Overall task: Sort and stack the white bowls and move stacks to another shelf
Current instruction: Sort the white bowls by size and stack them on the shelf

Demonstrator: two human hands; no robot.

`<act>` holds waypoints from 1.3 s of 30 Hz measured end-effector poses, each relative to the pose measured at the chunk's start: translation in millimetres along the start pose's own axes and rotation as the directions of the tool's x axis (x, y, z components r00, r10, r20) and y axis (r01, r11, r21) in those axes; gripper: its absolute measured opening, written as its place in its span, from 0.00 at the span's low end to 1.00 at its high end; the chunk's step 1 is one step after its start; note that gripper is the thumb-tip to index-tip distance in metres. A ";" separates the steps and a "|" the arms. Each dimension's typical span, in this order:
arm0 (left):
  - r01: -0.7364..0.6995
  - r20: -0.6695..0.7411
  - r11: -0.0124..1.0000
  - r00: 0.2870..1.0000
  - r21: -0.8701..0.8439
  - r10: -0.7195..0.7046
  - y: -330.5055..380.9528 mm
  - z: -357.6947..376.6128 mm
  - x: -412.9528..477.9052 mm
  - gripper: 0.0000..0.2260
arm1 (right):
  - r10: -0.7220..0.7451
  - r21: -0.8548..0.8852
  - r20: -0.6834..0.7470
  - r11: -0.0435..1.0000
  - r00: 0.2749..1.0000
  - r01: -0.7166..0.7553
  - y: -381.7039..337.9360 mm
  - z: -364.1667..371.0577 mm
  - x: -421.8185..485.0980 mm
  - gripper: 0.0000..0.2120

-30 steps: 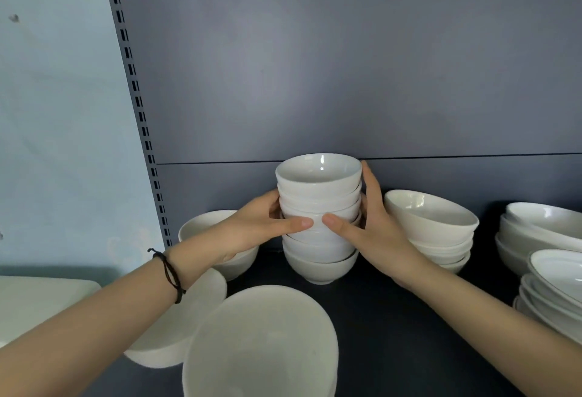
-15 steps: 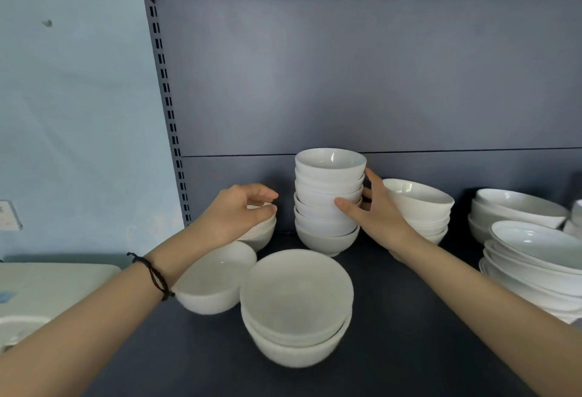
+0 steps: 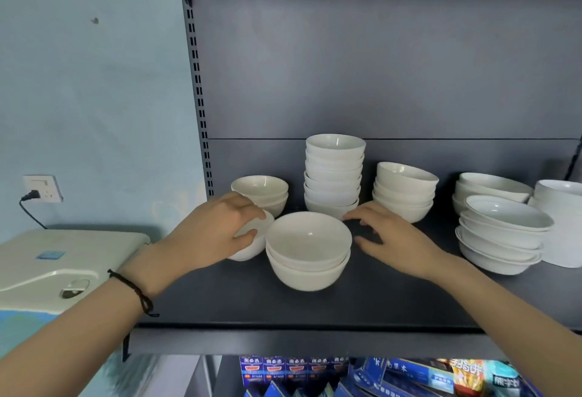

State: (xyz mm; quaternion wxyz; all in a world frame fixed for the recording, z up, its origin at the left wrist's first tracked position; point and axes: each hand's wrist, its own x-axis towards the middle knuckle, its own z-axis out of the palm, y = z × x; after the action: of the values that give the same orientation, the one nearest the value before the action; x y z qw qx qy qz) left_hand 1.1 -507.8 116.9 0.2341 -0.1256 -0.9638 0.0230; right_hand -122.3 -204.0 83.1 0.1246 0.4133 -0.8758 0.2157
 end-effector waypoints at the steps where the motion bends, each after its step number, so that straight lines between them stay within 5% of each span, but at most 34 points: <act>1: -0.021 0.000 1.000 1.000 0.014 0.021 2.4 0.0 -7.2 0.20 | -0.026 -0.038 0.034 0.999 0.999 0.027 -2.8 -0.8 -9.1 0.22; 5: -0.013 -0.017 1.000 1.000 -0.007 0.013 15.6 10.3 -35.2 0.22 | 0.036 -0.026 0.094 0.999 0.995 -0.033 -15.8 3.3 -37.0 0.31; 7: 0.077 0.018 0.983 0.997 -0.167 -0.075 25.7 18.7 -47.0 0.21 | 0.099 0.101 0.130 0.989 0.987 -0.112 -24.2 8.8 -44.9 0.38; 9: 0.204 0.163 0.834 0.977 -0.512 -0.139 42.0 27.0 -52.9 0.20 | 0.136 0.292 0.171 0.939 0.976 -0.182 -35.1 15.1 -48.0 0.44; 11: 0.332 0.269 0.540 0.943 -0.773 -0.195 57.0 38.1 -51.7 0.31 | 0.141 0.442 0.182 0.872 0.973 -0.209 -45.2 22.1 -46.5 0.46; 14: 0.364 0.266 0.380 0.921 -0.851 -0.285 67.3 48.3 -44.4 0.38 | 0.145 0.605 0.155 0.768 0.977 -0.210 -51.2 32.1 -40.7 0.46; 21: 0.290 0.224 0.121 0.894 -0.950 -0.387 82.3 47.9 -32.7 0.29 | 0.219 0.775 0.038 0.610 0.975 -0.167 -59.2 48.5 -32.5 0.45; 27: 0.196 0.135 0.085 0.874 -0.977 -0.467 74.8 29.1 -28.1 0.25 | 0.234 0.774 -0.075 0.627 0.969 -0.091 -72.0 32.5 -15.8 0.35; 34: 0.174 0.036 0.224 0.859 -0.959 -0.511 35.3 -14.9 -16.1 0.25 | 0.174 0.811 -0.136 0.584 0.975 0.008 -96.6 19.0 36.3 0.31; 39: 0.181 0.032 0.222 0.838 -0.958 -0.544 -1.5 -11.0 -14.1 0.32 | 0.136 0.834 -0.111 0.552 0.984 0.018 -108.7 41.4 77.8 0.41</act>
State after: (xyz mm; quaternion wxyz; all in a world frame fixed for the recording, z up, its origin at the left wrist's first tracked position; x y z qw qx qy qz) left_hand 17.9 -512.9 120.6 0.2638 -0.0067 -0.7440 -0.6138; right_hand -88.2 -337.5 107.5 -0.0218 0.3744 -0.6700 0.6406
